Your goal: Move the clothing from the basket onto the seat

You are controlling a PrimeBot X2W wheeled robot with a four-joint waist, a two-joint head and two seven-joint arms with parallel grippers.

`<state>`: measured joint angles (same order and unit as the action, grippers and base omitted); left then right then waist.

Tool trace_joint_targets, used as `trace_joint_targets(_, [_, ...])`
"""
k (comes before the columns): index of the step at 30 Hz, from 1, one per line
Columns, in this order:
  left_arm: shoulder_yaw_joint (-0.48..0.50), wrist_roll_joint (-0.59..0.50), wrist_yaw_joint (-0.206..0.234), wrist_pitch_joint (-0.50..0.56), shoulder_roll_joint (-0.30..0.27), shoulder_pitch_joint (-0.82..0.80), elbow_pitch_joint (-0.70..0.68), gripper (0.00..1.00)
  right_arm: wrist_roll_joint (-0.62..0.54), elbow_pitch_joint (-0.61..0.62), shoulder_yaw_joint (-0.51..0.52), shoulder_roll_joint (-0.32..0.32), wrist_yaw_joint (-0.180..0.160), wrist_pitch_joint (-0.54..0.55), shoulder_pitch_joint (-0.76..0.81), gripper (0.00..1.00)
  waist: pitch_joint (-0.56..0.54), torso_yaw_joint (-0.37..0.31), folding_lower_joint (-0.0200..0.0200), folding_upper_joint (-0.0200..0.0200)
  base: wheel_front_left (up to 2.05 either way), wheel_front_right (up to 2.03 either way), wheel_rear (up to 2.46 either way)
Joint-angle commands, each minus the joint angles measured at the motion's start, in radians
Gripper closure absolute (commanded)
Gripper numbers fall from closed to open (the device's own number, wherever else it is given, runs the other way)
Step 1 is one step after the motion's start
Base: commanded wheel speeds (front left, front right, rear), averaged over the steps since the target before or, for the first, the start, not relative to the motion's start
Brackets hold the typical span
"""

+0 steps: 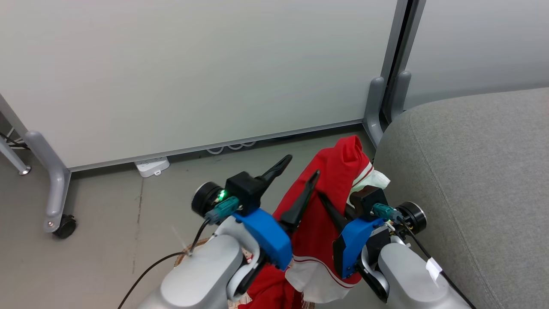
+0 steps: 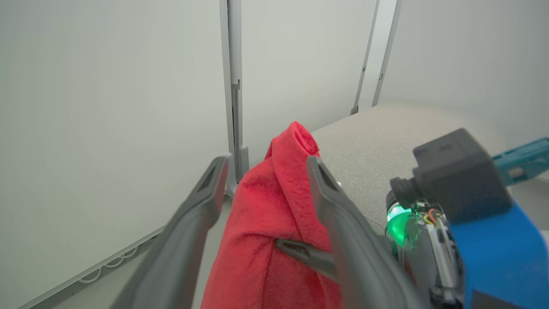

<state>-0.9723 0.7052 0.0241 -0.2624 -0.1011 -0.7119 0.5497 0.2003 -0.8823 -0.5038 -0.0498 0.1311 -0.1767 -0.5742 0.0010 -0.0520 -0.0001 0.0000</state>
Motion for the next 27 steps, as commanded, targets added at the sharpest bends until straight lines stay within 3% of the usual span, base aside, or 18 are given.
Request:
trace_joint_targets(1, [0.037, -0.039, 0.007, -0.004, -0.023, 0.045, -0.029, 0.00, -0.011, -0.002, 0.011, -0.001, -0.001, -0.013, -0.017, 1.00, 0.003, 0.002, 0.0001, 0.0000, 0.00, 0.00, 0.00])
trace_joint_targets(8, [0.229, -0.191, 0.025, -0.003, -0.080, 0.236, -0.172, 0.00, -0.046, 0.004, 0.068, -0.001, -0.001, -0.024, -0.007, 1.00, 0.020, 0.008, 0.0001, 0.0000, 0.00, 0.00, 0.00])
trace_joint_targets(14, [0.404, -0.312, -0.030, -0.003, -0.098, 0.418, -0.297, 0.00, -0.079, 0.028, 0.108, -0.001, -0.001, -0.030, -0.002, 1.00, 0.045, 0.009, 0.0001, 0.0000, 0.00, 0.00, 0.00])
trace_joint_targets(27, [0.660, -0.445, -0.116, -0.004, -0.031, 0.615, -0.343, 0.00, -0.101, 0.068, 0.155, -0.001, -0.001, -0.016, 0.030, 1.00, 0.053, 0.012, 0.0001, 0.0000, 0.00, 0.00, 0.00])
